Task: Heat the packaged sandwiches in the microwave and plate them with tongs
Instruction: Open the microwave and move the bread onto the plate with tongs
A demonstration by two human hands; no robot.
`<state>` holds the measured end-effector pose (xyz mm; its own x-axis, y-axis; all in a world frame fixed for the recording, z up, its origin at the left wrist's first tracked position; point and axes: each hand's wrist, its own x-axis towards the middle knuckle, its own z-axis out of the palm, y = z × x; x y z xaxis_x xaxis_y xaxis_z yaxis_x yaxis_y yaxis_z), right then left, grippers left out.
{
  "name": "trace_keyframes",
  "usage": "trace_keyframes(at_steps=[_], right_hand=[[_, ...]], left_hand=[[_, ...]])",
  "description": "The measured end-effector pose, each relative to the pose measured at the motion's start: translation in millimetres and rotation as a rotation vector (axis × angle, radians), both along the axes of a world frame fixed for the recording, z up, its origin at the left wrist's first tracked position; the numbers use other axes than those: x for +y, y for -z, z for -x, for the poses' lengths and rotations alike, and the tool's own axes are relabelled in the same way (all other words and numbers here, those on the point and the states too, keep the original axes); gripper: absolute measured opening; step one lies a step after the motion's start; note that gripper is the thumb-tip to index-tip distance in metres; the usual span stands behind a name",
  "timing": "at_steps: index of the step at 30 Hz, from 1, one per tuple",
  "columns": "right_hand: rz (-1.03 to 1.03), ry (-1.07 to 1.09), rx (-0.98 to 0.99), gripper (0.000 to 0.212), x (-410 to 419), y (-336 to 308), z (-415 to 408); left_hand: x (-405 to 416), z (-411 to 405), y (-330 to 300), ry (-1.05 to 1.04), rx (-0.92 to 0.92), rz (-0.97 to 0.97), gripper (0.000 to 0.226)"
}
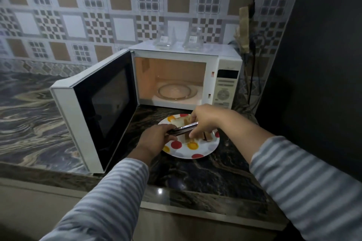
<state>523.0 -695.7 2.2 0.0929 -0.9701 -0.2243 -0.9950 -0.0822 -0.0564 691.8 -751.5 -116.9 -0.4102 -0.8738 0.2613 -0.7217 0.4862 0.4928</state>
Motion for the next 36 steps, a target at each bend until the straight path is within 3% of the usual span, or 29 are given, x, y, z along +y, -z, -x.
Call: trace_keyframes(at_steps=[7,14,17,22,28,33,36], right_hand=[[0.010,0.016,0.043,0.039,-27.0,14.7,2.0],[-0.021,0.000,-0.018,0.070,-44.1,20.2,6.0],[-0.045,0.055,0.070,0.061,-46.0,15.9,10.3],[-0.032,0.092,0.037,0.038,-47.1,15.9,16.4],[-0.002,0.067,0.050,0.036,-47.8,23.2,10.7],[0.113,0.087,0.055,0.053,-43.1,37.1,4.4],[0.081,0.107,-0.050,0.034,-42.1,48.1,-1.0]], left_hand=[[-27.0,0.5,8.6,0.027,-0.073,-0.065,0.038],[-49.1,7.1,8.8,0.037,-0.139,-0.081,0.043],[-56.3,5.1,9.1,0.035,-0.146,-0.064,0.045],[-62.6,8.5,8.2,0.059,-0.174,-0.032,0.044],[-64.7,12.1,8.5,0.098,-0.183,0.020,0.044],[-61.2,14.2,9.1,0.133,-0.134,0.090,0.040],[-62.7,7.1,15.0,0.108,-0.110,0.115,0.040]])
